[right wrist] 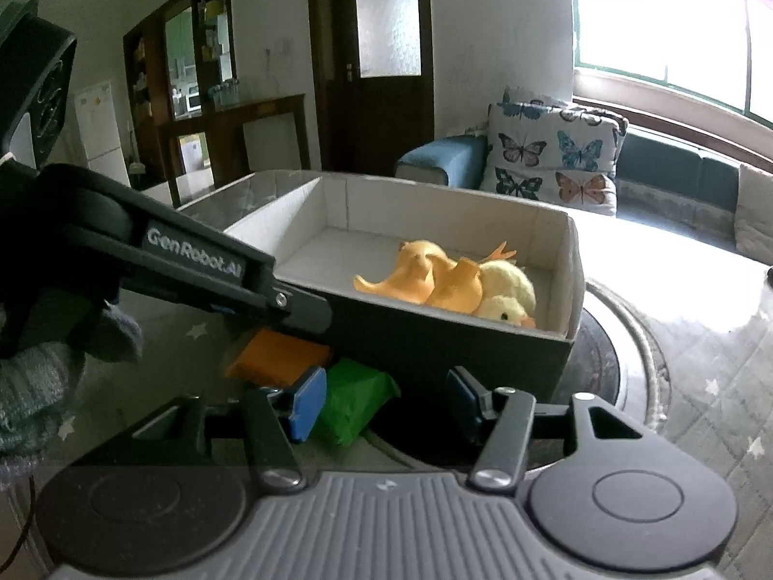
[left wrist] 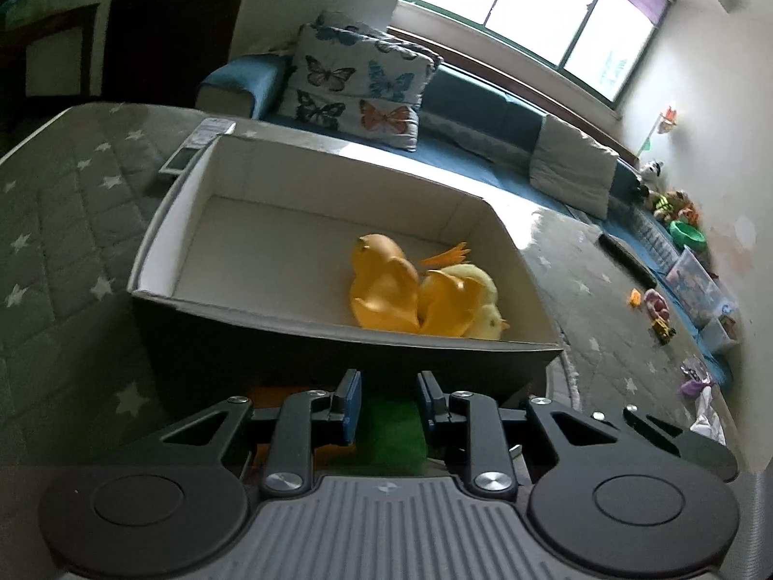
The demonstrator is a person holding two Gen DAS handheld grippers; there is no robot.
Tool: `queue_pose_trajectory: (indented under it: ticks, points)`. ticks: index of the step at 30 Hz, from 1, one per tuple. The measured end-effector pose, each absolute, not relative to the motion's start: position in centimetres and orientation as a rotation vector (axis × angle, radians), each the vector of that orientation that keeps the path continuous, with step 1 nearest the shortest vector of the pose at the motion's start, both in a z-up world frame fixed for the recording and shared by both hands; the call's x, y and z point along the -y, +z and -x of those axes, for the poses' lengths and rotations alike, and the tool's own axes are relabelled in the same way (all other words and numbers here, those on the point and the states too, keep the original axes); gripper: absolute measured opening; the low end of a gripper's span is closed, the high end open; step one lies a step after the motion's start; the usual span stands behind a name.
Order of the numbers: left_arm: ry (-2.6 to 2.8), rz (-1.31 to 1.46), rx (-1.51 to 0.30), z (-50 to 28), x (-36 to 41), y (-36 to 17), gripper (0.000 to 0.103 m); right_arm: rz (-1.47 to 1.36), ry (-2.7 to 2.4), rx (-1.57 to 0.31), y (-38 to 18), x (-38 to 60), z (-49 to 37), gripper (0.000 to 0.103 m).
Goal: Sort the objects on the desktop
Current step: 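Withdraw the left gripper up out of the box, then lower the open left gripper onto the green sponge block beside the box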
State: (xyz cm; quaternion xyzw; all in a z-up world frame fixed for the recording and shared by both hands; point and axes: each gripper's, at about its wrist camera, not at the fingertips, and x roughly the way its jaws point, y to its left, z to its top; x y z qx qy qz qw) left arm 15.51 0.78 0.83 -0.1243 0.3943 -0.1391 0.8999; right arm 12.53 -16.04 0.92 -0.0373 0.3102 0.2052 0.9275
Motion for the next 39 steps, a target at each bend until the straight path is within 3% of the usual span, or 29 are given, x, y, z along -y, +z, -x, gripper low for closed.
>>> queue_pose_trajectory:
  ticks: [16, 25, 39]
  points:
    - [-0.328, 0.336, -0.888, -16.3, -1.1, -0.3, 0.028, 0.105, 0.492, -0.728, -1.6, 13.4, -13.9, 0.061]
    - [-0.342, 0.349, -0.919, -16.9, -0.6, -1.1, 0.031, 0.097, 0.497, -0.759, -2.2, 13.4, -14.3, 0.042]
    - [-0.341, 0.311, -0.948, -17.7, 0.3, -2.1, 0.037, 0.077, 0.513, -0.782, -3.0, 13.2, -15.0, 0.043]
